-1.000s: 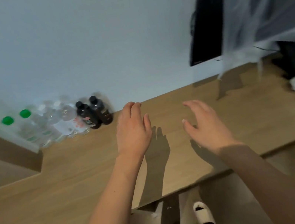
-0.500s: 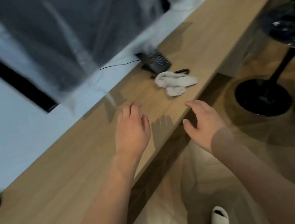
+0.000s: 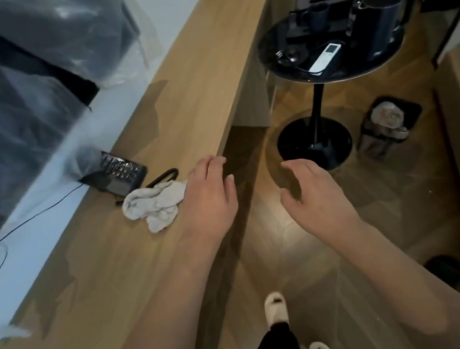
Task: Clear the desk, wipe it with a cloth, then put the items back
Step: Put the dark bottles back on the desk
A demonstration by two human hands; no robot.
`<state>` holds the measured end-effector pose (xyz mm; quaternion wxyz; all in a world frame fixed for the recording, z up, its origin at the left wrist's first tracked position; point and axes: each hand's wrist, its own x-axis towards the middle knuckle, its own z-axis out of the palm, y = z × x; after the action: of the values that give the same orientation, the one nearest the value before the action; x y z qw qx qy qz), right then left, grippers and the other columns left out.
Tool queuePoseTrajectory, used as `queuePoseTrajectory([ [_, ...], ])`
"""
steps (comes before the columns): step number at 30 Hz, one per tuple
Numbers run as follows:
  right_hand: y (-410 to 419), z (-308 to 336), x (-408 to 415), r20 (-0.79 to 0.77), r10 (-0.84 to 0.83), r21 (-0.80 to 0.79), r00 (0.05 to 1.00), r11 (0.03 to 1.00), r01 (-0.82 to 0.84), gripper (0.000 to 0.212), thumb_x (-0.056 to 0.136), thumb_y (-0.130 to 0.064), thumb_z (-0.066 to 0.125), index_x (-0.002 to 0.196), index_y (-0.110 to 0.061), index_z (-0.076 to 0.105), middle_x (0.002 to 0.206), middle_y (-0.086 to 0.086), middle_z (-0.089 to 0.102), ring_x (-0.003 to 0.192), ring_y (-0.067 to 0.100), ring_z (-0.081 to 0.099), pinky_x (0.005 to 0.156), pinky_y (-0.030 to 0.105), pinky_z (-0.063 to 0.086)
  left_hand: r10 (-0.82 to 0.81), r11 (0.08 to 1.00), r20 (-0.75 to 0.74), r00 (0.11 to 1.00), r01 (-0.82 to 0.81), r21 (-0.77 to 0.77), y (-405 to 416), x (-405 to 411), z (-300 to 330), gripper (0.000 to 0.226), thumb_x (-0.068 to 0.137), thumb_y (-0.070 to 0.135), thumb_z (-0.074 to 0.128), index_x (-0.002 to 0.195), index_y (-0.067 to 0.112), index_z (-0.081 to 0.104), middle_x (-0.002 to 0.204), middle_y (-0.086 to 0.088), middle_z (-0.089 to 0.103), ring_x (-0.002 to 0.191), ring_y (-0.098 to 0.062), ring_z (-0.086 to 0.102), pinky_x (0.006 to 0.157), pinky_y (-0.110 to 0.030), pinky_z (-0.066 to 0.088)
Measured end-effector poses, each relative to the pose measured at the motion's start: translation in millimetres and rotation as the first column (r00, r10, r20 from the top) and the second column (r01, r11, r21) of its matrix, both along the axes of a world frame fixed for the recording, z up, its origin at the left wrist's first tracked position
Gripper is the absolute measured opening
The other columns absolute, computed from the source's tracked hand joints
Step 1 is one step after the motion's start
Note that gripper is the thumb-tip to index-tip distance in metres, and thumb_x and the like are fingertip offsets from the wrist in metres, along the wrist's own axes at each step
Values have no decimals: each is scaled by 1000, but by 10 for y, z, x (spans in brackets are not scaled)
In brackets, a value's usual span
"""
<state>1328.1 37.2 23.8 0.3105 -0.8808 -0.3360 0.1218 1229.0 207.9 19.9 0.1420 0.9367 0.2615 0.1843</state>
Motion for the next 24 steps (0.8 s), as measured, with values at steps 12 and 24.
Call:
queuePoseTrajectory([
  [12, 1095, 98, 1783, 96, -113, 42, 989, 993, 109, 49, 97, -24, 58, 143, -16, 45, 142, 0, 49, 132, 14, 44, 109, 27, 32, -116, 992, 28, 993, 117, -48, 1179, 1973, 16, 38, 104, 26, 49, 139, 11, 51, 138, -5, 51, 125, -20, 51, 108, -35, 44],
  [24, 1566, 1, 3239, 80, -166, 40, 983, 986, 163, 47, 96, -23, 57, 141, -14, 48, 140, 1, 52, 131, 15, 43, 107, 24, 30, -139, 985, -1, 990, 139, -103, 1671, 3463, -51, 37, 106, 29, 47, 141, 16, 49, 141, 1, 49, 128, -13, 47, 109, -29, 44],
])
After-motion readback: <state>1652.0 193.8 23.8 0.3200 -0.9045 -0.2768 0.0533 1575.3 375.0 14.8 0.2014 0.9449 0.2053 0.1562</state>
